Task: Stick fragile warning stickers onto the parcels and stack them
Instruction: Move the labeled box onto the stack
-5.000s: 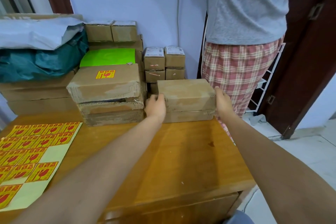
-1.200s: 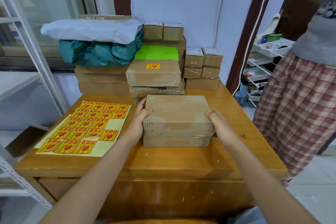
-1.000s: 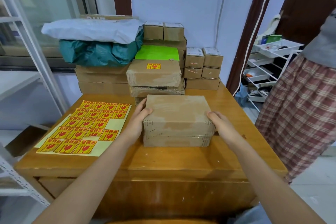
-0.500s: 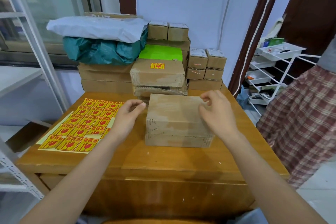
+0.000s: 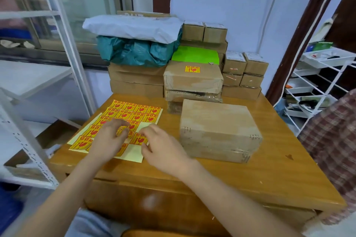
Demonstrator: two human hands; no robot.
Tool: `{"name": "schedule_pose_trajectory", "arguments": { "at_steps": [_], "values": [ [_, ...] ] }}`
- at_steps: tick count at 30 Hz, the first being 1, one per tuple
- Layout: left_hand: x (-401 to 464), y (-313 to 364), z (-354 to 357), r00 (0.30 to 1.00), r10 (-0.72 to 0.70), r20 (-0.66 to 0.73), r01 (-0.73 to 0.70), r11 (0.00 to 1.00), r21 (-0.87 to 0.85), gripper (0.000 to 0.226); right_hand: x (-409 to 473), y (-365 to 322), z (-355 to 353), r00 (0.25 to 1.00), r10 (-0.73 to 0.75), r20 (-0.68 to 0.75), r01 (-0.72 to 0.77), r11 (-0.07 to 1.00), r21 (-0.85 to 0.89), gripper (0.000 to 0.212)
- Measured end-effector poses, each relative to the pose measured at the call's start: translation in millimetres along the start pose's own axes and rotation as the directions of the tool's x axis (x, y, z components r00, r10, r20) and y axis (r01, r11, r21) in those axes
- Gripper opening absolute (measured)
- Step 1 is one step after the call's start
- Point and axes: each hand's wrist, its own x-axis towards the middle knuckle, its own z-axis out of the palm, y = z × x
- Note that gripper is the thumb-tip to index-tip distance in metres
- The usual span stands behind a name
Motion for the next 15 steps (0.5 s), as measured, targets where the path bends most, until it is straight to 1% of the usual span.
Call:
{"name": "schedule_pose_trajectory", "arguments": {
  "at_steps": [2, 7, 10, 15],
  "values": [
    [-3, -9, 1, 0.999, 0.039, 0.034, -0.041, 0.997, 0.07, 0.023, 8, 5, 19, 0.999, 0.05, 0.02, -0.051, 0.998, 0.038, 0.041],
    [-4, -29, -1, 0.995, 0.056, 0.086, -0.067, 0.988, 0.136, 0.027, 33, 20, 45, 0.99, 0.141, -0.03, -0.139, 0.989, 0.053, 0.042],
    [-3, -38, 0, 0.993, 0.049, 0.107, -0.063, 0.989, 0.136, 0.028, 51, 25, 52, 0.989, 0.146, -0.036, -0.145, 0.989, 0.037, 0.041],
    [-5, -43, 3, 0.995, 0.008, 0.1, -0.015, 0.997, 0.073, 0.028, 72, 29, 62, 0.992, 0.108, 0.068, -0.114, 0.99, 0.081, 0.039]
  ]
}}
